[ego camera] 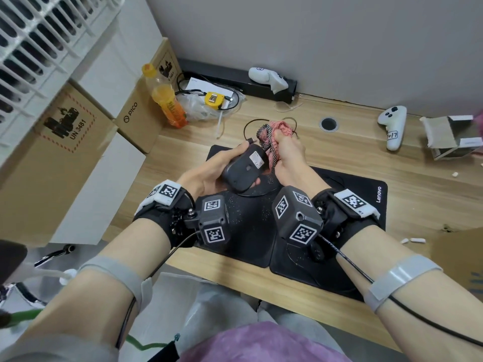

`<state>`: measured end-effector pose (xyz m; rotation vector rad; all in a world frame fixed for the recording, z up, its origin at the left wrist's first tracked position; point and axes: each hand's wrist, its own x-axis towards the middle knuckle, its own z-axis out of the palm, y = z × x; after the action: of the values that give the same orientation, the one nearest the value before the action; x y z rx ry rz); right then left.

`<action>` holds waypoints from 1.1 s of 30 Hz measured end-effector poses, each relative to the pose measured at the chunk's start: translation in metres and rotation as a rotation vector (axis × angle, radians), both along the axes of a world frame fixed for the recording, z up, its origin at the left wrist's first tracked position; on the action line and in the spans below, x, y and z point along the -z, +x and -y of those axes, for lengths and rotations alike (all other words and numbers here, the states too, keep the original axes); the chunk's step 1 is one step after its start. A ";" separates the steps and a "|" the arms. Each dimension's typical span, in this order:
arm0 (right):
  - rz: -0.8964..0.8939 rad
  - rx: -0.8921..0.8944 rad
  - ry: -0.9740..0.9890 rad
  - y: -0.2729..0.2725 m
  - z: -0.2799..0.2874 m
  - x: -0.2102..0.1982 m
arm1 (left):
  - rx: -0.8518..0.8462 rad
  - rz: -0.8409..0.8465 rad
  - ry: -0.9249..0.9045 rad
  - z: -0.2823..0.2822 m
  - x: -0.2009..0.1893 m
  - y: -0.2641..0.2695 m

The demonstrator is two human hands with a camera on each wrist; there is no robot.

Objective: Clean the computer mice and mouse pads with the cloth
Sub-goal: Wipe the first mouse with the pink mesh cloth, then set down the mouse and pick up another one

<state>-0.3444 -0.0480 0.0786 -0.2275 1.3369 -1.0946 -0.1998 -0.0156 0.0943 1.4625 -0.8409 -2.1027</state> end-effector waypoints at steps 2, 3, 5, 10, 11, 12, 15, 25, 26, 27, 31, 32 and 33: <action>-0.002 0.006 0.009 -0.001 0.001 -0.001 | -0.023 -0.088 0.073 -0.004 0.002 0.010; -0.006 0.015 0.011 -0.003 0.002 -0.001 | -0.019 -0.120 0.096 -0.007 0.004 0.016; -0.007 0.040 0.022 -0.007 0.003 0.000 | -0.020 -0.174 0.137 -0.012 0.012 0.029; -0.020 0.064 0.042 -0.004 0.001 0.002 | 0.070 -0.039 0.125 -0.022 0.032 0.049; -0.021 0.067 0.052 -0.003 -0.001 0.003 | 0.111 0.059 0.051 -0.023 0.036 0.051; -0.023 0.071 0.069 -0.001 -0.002 0.004 | 0.133 0.165 -0.055 -0.024 0.039 0.052; -0.016 0.083 0.124 0.005 -0.006 0.008 | 0.125 0.463 -0.390 -0.022 0.043 0.059; -0.007 0.208 0.189 0.048 0.002 0.023 | 0.296 0.880 -0.773 -0.003 0.071 0.119; -0.018 0.233 0.196 0.053 0.005 0.024 | 0.310 0.927 -0.783 0.002 0.073 0.127; -0.033 0.255 0.207 0.058 0.009 0.025 | 0.321 0.971 -0.781 0.007 0.075 0.134; -0.069 0.297 0.204 0.073 0.020 0.028 | 0.370 1.058 -0.697 0.029 0.088 0.165; -0.079 0.309 0.199 0.076 0.023 0.029 | 0.392 1.079 -0.674 0.034 0.090 0.173; -0.085 0.323 0.201 0.079 0.025 0.031 | 0.422 1.122 -0.655 0.039 0.091 0.181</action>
<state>-0.2658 -0.0726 0.0478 0.0949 1.5862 -1.2173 -0.0187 -0.0550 0.0037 2.0978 -2.1137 -0.8251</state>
